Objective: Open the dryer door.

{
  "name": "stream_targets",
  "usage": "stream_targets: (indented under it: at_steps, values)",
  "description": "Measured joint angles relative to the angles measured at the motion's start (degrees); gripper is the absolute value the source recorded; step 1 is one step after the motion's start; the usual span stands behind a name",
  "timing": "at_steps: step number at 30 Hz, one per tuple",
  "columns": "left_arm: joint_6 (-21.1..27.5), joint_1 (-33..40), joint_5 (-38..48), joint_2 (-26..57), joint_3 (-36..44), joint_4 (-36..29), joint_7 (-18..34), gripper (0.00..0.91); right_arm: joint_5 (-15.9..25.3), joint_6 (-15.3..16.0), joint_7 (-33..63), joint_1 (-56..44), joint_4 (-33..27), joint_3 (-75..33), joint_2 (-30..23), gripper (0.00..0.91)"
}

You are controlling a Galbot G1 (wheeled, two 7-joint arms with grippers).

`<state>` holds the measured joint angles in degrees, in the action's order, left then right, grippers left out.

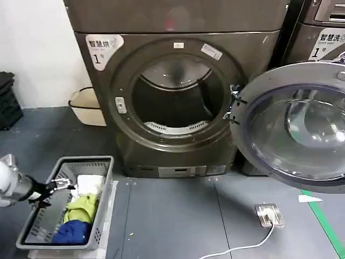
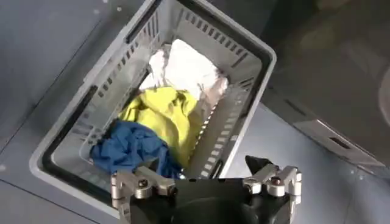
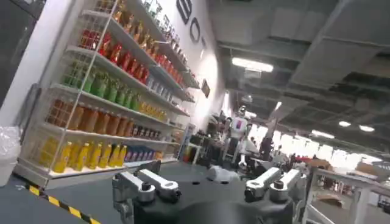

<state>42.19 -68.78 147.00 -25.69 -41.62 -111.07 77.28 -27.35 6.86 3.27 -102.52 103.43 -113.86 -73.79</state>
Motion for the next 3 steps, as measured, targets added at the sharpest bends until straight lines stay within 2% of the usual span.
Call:
stream_targets:
  at_steps: [3]
  values:
    - [0.0,0.0,-0.1,0.0,0.0,0.1,0.0,0.907,0.0,0.0,-0.1,0.0,0.0,0.0,0.0,0.907]
